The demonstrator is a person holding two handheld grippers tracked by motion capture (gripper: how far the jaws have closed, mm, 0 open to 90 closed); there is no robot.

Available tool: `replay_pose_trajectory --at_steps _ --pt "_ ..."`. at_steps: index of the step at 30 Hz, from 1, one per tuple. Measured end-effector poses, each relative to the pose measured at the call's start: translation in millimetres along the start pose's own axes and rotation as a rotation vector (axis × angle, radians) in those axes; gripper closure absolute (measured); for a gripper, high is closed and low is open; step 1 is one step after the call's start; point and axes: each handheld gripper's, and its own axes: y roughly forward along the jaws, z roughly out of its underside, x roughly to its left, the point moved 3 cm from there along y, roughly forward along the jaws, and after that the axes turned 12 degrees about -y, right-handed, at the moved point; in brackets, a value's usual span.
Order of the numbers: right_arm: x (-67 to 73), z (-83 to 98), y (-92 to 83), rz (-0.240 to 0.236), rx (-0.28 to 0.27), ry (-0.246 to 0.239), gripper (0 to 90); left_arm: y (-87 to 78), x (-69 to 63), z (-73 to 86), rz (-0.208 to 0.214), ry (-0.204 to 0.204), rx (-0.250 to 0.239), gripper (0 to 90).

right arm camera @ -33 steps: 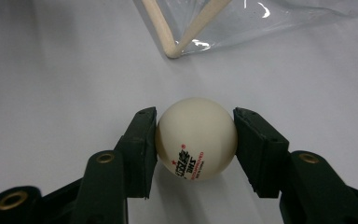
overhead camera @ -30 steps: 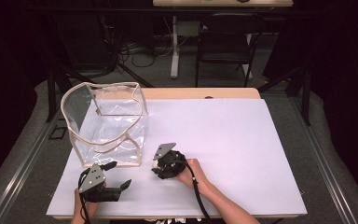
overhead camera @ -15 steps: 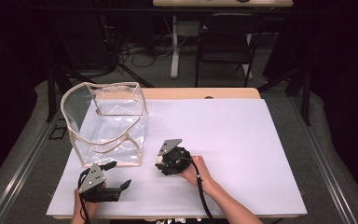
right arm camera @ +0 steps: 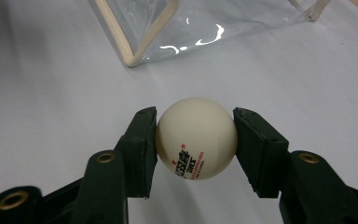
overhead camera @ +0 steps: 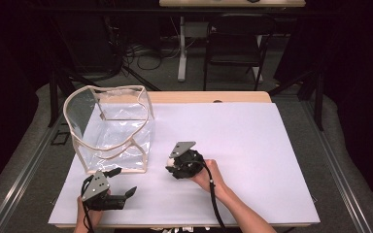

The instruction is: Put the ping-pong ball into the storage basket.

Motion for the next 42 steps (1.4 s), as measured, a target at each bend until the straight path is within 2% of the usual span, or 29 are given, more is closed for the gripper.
replay_pose_trajectory --at_steps 20,42 --pt "-14.7 1.9 -14.3 0.047 -0.011 0.016 51.0 -0.4 -0.4 -0.3 0.001 0.006 0.001 16.1" --pt "-21.3 1.0 -22.4 0.072 -0.021 0.022 51.0 -0.6 -0.6 -0.2 0.002 0.009 0.001 16.1"
